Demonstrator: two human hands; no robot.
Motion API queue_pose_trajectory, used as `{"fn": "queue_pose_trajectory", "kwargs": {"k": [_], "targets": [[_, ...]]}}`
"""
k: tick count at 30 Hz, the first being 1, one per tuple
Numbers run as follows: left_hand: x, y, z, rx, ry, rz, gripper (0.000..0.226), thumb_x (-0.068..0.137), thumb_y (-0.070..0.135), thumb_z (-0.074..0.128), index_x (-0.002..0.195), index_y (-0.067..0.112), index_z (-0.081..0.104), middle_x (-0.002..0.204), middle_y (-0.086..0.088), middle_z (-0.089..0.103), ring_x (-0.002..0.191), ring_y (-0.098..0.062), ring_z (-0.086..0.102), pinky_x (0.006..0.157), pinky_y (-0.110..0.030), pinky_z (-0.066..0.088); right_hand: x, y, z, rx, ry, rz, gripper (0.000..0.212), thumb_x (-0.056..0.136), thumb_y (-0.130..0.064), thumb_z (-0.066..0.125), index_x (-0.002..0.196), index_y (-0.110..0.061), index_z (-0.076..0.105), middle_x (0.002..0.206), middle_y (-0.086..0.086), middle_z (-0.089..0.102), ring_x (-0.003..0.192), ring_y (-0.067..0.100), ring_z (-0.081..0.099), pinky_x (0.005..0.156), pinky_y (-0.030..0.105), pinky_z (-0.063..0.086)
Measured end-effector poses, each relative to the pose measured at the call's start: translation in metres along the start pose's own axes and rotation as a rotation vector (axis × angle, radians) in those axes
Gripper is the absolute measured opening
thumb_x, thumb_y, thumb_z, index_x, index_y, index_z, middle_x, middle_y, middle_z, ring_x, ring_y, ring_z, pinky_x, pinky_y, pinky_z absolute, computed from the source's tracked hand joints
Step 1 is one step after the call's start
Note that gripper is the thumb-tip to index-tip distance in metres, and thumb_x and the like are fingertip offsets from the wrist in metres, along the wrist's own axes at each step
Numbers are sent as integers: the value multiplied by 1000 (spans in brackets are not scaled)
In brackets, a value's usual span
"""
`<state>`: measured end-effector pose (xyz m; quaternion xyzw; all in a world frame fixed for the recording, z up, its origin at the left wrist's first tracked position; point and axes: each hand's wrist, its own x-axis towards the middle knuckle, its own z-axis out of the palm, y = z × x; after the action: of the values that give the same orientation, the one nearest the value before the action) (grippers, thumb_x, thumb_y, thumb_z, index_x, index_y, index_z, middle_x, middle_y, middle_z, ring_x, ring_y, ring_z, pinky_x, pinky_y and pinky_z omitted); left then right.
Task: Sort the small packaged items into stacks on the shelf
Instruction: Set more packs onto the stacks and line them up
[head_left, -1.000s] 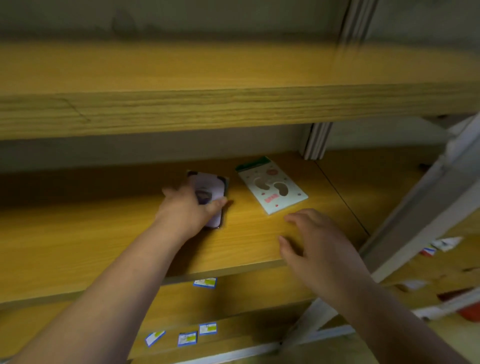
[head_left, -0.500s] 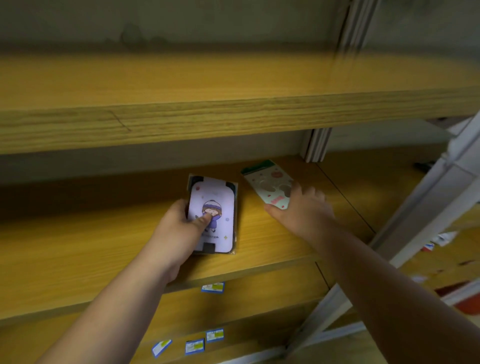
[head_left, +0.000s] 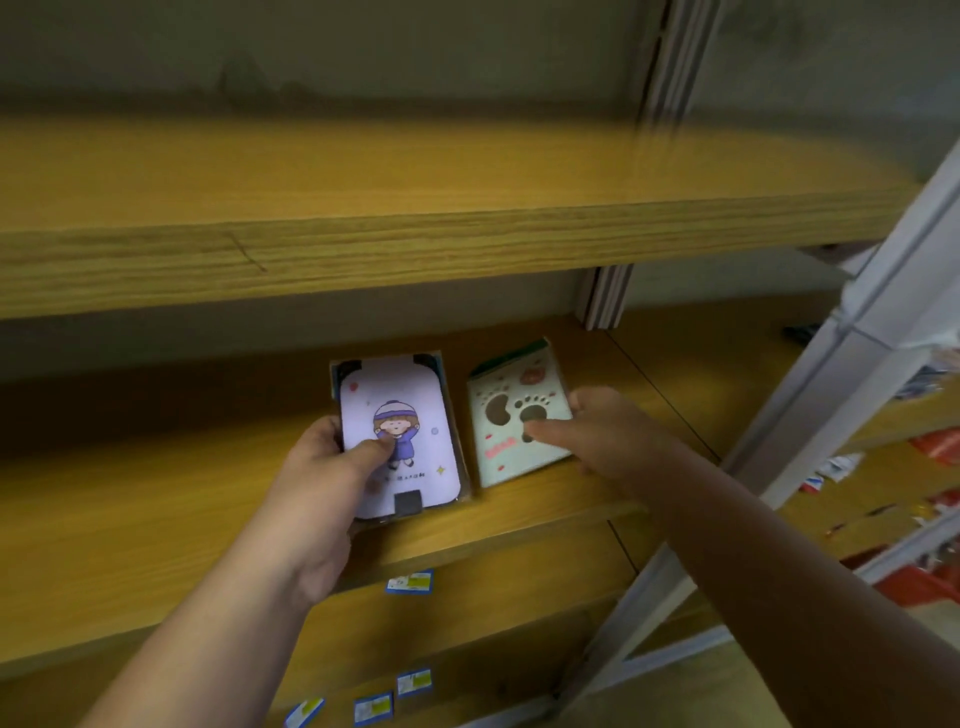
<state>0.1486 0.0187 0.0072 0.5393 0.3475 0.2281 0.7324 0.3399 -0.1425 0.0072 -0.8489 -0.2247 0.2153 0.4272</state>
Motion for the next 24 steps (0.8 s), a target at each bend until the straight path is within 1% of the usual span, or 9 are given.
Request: {"fn": "queue_pose_trajectory", "kwargs": {"k": [2, 5, 7, 9, 12, 14, 17, 21, 24], "targets": [[-1, 0, -1, -29, -20, -8, 22, 92, 2, 62, 110, 14, 61, 94, -9, 79, 82, -25, 76, 66, -37, 57, -9, 2, 4, 88, 44, 30, 14, 89, -30, 70, 96, -22, 61, 88, 0, 70, 63, 10, 68, 42, 16, 46], [-3, -3, -3, -56, -50, -7, 23, 91, -2, 60, 108, 14, 61, 95, -10, 79, 83, -26, 76, 60, -34, 60, -25, 10, 7, 259, 67, 84, 20, 91, -25, 67, 108, -22, 56, 100, 2, 67, 77, 17, 71, 51, 23, 55], [-8, -7, -2, -77, -56, -15, 25, 90, -4, 59, 109, 13, 61, 96, -11, 79, 84, -25, 76, 58, -31, 60, -40, 16, 1, 383, 71, 58, 20, 91, -23, 67, 109, -22, 58, 97, 2, 71, 77, 19, 73, 55, 26, 57], [-13, -12, 0, -79, -46, -13, 27, 89, -5, 58, 111, 12, 62, 98, -12, 78, 83, -24, 76, 58, -30, 59, -55, 20, -8, 494, 74, 0, 19, 90, -24, 68, 107, -22, 61, 91, 0, 76, 79, 17, 75, 58, 28, 58], [-25, -18, 3, -72, -30, -14, 33, 88, -4, 60, 116, 12, 61, 101, -12, 78, 85, -26, 76, 66, -36, 56, -74, 24, -23, 625, 56, -59, 23, 88, -26, 69, 109, -20, 62, 96, -2, 77, 87, 21, 75, 64, 32, 59], [-34, -19, 7, -60, -13, -8, 34, 86, -2, 63, 117, 15, 61, 100, -11, 78, 85, -26, 76, 66, -38, 56, -84, 26, -34, 697, 37, -74, 24, 89, -25, 69, 111, -17, 62, 97, 0, 77, 90, 23, 75, 63, 31, 58], [-52, -21, 19, -35, 7, 9, 33, 86, 0, 63, 114, 17, 62, 98, -9, 79, 84, -24, 76, 65, -37, 56, -99, 32, -49, 737, 10, -95, 24, 92, -20, 65, 114, -16, 60, 99, 1, 76, 91, 24, 74, 61, 28, 56], [-82, -25, 42, -23, 16, 22, 29, 86, 0, 64, 110, 17, 62, 94, -7, 79, 80, -21, 77, 57, -30, 57, -120, 45, -68, 751, -37, -109, 26, 89, -22, 66, 114, -18, 59, 98, -1, 76, 92, 22, 74, 68, 36, 60], [-107, -31, 62, -25, 28, 26, 27, 88, 2, 63, 110, 18, 62, 93, -7, 79, 79, -20, 76, 53, -27, 56, -140, 62, -86, 737, -100, -128, 18, 92, -20, 63, 109, -23, 58, 92, -4, 77, 85, 18, 75, 58, 30, 58]]}}
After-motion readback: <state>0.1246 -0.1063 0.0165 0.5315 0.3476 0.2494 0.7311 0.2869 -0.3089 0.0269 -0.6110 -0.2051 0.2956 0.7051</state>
